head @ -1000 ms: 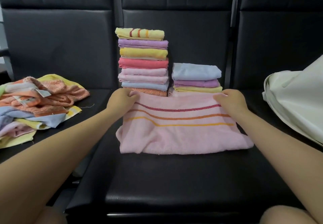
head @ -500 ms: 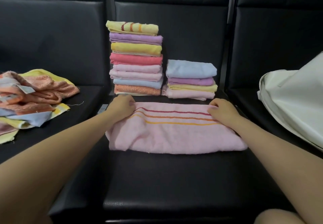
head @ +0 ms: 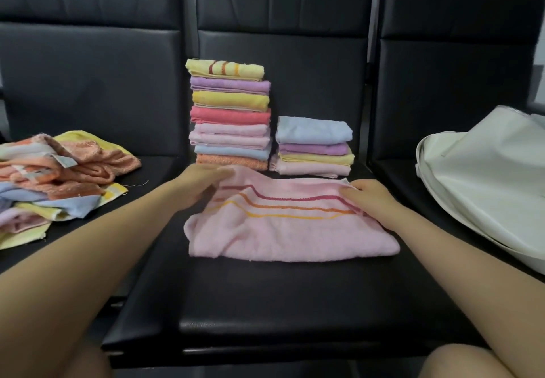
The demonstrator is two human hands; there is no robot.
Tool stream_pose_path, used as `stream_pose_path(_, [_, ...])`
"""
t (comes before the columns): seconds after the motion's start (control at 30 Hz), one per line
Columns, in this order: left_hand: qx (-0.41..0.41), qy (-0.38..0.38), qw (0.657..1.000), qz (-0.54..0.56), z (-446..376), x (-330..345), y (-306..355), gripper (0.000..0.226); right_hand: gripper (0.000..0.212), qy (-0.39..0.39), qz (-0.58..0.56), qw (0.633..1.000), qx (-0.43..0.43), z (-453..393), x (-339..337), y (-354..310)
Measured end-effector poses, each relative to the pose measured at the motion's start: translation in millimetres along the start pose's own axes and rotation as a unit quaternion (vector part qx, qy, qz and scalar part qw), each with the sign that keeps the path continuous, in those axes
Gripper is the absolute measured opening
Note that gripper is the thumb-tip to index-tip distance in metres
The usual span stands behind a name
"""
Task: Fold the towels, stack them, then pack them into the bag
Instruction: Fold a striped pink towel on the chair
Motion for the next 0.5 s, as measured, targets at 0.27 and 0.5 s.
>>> stream_pose_path(0.27, [0.051, 0.024, 0.980, 0.191, 45.9, -5.3, 24.8, 0.026, 0.019, 0.131, -0.281, 0.950, -0.020, 37.5, -26.9, -41.7])
stream_pose_path(0.5, [0.155, 0.152, 0.962, 0.165, 112.9, -19.2, 93.5, 0.016, 0.021, 0.139, -0.356, 0.918, -0.104, 65.2, -70.1, -110.1])
Point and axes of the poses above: each hand's wrist, its own z-axis away from the middle knuckle, its own x-axis out of the palm, y = z × x, the point moved 3 cm from there along -z, towards the middle knuckle, and after that the axes turned 7 degrees about -x, right-handed, at the moved point
